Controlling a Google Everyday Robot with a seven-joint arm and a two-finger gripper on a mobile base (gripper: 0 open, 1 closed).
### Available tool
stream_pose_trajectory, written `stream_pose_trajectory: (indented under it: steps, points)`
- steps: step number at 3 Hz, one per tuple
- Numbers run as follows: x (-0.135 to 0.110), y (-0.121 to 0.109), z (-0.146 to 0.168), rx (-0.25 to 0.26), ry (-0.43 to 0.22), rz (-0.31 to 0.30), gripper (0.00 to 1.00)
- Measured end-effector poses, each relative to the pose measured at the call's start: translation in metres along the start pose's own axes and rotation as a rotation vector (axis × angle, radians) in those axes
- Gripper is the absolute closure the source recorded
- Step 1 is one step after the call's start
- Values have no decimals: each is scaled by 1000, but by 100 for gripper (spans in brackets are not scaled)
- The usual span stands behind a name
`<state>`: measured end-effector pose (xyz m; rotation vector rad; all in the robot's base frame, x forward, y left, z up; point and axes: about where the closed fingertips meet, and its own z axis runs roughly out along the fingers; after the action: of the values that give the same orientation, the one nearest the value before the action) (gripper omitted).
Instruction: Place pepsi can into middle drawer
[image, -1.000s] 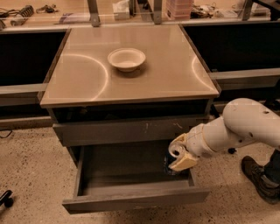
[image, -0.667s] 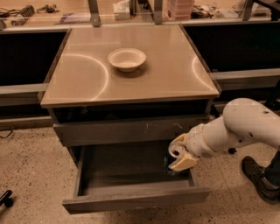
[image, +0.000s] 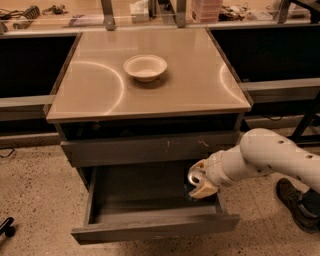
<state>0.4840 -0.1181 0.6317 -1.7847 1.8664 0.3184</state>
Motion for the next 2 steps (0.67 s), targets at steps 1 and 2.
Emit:
stream_pose_trajectory:
  steps: [1, 2]
  points:
    - [8, -14, 36, 23, -16, -45, 100]
    - [16, -30, 72, 26, -34, -65, 100]
